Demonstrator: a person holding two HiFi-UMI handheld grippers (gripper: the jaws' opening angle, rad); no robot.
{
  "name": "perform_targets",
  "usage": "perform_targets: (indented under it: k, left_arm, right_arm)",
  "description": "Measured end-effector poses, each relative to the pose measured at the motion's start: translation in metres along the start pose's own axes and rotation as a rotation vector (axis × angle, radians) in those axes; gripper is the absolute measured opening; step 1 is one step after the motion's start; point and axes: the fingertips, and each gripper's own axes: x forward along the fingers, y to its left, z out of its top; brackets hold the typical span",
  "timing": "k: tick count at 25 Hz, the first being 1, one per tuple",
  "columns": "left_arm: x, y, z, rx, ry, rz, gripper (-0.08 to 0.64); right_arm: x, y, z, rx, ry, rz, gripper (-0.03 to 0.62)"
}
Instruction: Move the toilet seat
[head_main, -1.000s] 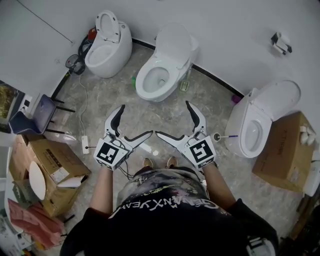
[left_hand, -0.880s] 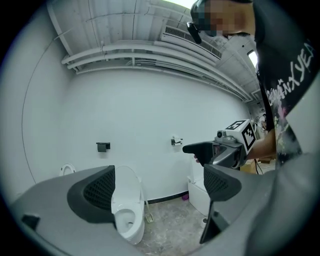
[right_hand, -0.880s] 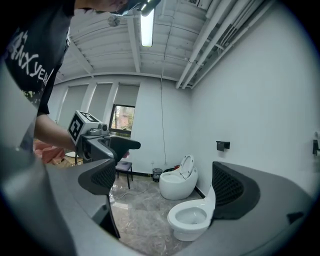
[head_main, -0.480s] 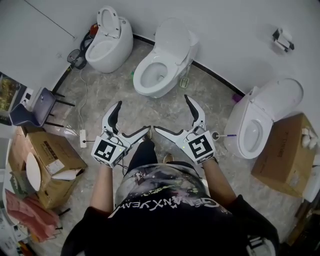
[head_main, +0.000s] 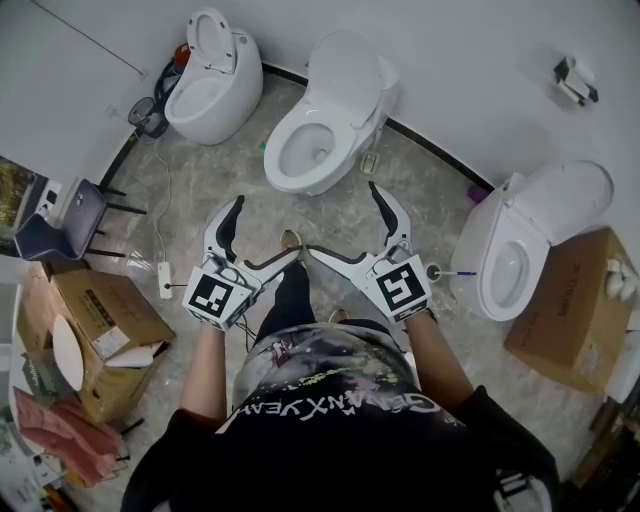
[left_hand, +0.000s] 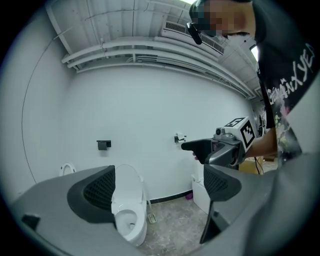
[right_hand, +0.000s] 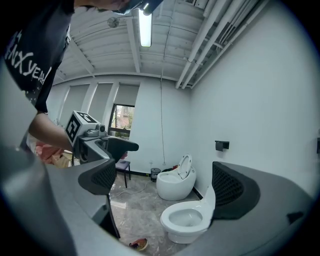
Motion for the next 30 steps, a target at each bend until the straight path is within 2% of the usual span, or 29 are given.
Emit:
perform_targets:
  k: [4, 7, 13, 17, 25, 30]
  left_arm:
    - [0.016, 0.030, -0.005, -0.019, 0.006, -0.001, 0.531]
    - [0.030, 0.058, -0.010, -0.028, 0.011, -0.003, 0.531]
    - [0.064, 0.123, -0.023, -0.035, 0.029, -0.026, 0.531]
    - [0.089, 0.169, -0.027, -0.055, 0.023, -0.041, 0.531]
    - [0.137, 0.250, -0.043, -0.079, 0.032, -0.104, 0.531]
    - [0.161, 0.293, -0.047, -0.116, 0.001, -0.130, 0.531]
  right_arm:
    - [0.029, -0.017, -0.003, -0.007, -0.002, 0.002, 0.584]
    - [0.055, -0.030, -0.008, 0.033, 0.040, -0.005, 0.584]
    - [0.120, -0.067, -0.011, 0.055, 0.070, -0.022, 0.584]
    - [0.169, -0.093, -0.007, 0.019, 0.030, -0.027, 0.584]
    - [0.252, -0.136, -0.010, 0.012, 0.063, -0.058, 0.584]
    - [0.297, -0.158, -0.012, 0.005, 0.088, -0.084, 0.584]
